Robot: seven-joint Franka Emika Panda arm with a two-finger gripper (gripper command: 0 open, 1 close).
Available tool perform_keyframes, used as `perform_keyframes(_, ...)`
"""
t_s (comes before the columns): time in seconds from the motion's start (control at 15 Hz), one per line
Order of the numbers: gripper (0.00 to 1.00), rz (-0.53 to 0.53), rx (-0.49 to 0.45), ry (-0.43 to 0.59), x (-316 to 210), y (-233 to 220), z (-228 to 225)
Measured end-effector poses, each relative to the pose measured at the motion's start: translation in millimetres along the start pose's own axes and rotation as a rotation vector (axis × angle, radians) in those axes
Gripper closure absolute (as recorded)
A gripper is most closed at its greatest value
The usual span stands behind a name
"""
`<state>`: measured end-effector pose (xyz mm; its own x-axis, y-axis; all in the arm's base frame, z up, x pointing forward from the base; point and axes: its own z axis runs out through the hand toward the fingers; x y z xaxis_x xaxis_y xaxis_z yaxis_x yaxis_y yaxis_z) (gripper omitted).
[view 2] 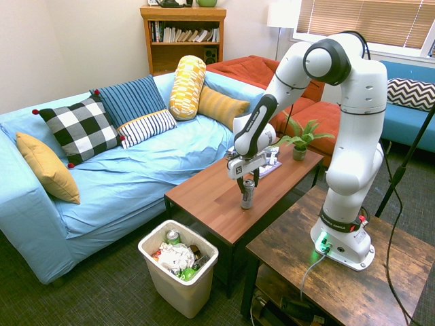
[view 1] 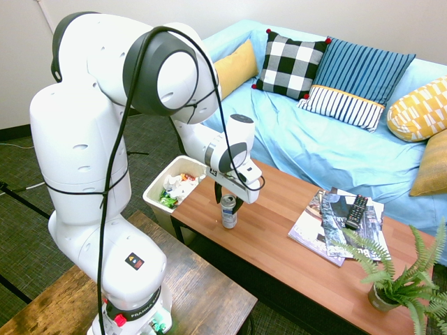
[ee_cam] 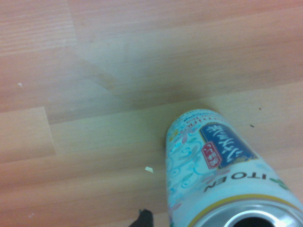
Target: Throw the can in the trash bin
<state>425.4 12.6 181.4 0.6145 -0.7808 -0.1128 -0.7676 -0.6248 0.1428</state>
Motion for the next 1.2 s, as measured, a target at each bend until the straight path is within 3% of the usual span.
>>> perform_keyframes(0.47, 1.0, -0.007, 0.005, 0.004, -2, -3, -3)
perform_keyframes(0.67, 1.0, -0.044, 0.038, 0.041, -11, -27, -45)
perform_keyframes(0.93, 1.0, -0.173, 0.067, 0.155, -104, -105, -161)
perform_keyframes(1.07, 1.0, -0.248, 0.047, 0.197, -158, -146, -176)
perform_keyframes(1.2, 1.0, -0.312, 0.012, 0.219, -199, -186, -159)
